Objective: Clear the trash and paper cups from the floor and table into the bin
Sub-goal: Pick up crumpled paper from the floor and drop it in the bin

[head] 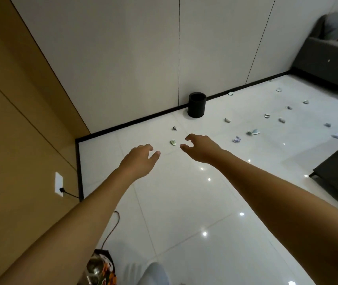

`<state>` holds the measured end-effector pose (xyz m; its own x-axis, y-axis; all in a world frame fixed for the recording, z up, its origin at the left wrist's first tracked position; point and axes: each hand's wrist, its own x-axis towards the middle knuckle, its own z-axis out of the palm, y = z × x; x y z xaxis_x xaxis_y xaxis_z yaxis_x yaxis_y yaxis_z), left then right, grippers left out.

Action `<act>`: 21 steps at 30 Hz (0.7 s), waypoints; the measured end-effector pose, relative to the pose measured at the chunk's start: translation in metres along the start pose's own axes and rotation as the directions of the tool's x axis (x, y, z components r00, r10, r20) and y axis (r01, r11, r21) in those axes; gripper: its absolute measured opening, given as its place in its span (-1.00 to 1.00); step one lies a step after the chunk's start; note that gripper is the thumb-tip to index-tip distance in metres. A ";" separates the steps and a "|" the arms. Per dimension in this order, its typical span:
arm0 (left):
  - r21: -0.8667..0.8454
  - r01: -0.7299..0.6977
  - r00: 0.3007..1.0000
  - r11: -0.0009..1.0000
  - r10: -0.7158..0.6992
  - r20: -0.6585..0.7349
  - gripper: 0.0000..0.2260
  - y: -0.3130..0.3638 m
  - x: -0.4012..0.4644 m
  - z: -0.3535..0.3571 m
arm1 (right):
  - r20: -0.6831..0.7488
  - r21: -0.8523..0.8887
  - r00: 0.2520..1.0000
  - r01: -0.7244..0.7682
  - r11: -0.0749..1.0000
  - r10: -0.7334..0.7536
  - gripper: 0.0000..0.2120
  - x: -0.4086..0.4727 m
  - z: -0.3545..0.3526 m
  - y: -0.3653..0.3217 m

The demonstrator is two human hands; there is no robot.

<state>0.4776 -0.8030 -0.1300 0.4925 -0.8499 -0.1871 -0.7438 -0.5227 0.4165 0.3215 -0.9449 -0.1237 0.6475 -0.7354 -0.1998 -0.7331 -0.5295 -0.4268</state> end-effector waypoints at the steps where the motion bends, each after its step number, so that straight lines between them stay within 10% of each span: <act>1: 0.003 0.002 1.000 1.000 -0.002 0.003 -0.55 -0.001 0.019 -0.001 | 0.010 -0.001 1.000 -0.006 1.000 0.006 -0.52 0.018 -0.002 0.002; 21: 0.021 -0.093 0.993 0.995 0.091 0.072 -0.55 -0.025 0.461 -0.080 | 0.031 0.045 0.990 -0.139 0.989 0.137 -0.49 0.427 -0.056 0.000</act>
<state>0.7593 -1.1761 -0.1553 0.3889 -0.8966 -0.2119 -0.7958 -0.4428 0.4130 0.5868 -1.2827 -0.1598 0.5467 -0.7878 -0.2837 -0.8058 -0.4029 -0.4339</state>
